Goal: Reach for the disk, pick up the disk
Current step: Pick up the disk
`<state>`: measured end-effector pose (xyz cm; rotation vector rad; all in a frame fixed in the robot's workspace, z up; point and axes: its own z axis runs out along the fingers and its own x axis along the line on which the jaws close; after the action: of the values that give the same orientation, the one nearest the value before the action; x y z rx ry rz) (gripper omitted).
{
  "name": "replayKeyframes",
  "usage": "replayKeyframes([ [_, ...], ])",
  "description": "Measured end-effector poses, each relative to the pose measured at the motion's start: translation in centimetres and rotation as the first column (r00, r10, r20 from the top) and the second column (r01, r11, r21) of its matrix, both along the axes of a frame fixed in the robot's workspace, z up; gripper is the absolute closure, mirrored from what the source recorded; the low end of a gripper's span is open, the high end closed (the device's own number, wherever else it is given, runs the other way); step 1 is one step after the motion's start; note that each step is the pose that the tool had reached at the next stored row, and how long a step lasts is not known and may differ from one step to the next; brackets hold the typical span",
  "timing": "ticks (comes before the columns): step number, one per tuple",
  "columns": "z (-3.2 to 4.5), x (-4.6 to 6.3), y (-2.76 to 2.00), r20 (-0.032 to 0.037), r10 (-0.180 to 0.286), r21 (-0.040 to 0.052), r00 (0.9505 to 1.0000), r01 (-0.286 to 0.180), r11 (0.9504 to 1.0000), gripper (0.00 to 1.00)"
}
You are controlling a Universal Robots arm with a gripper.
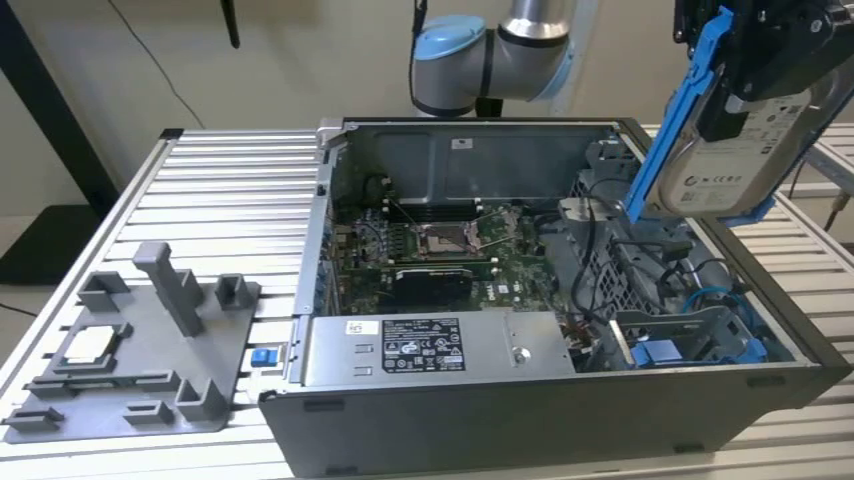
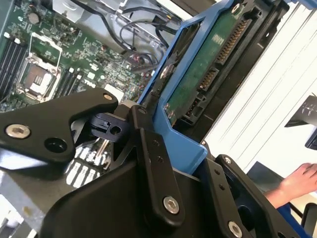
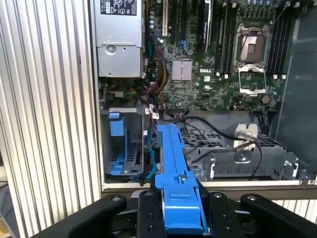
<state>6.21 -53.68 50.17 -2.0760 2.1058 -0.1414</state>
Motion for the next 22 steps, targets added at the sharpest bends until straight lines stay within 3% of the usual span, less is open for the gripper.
replayKeyframes([
  [11,-0.85,0.0,-4.46,0.0,0.0,0.0118,1.0,0.0,0.9999,1.0],
  [15,-1.23,-0.3,-5.88,0.0,0.0,0.0168,1.0,0.0,0.9999,1.0],
  [17,-1.51,-0.6,-6.13,0.0,0.001,0.0183,1.0,-0.001,0.9998,1.0],
  [22,-1.9,-0.8,-6.17,0.0,0.008,0.0189,1.0,-0.008,0.9998,1.0],
])
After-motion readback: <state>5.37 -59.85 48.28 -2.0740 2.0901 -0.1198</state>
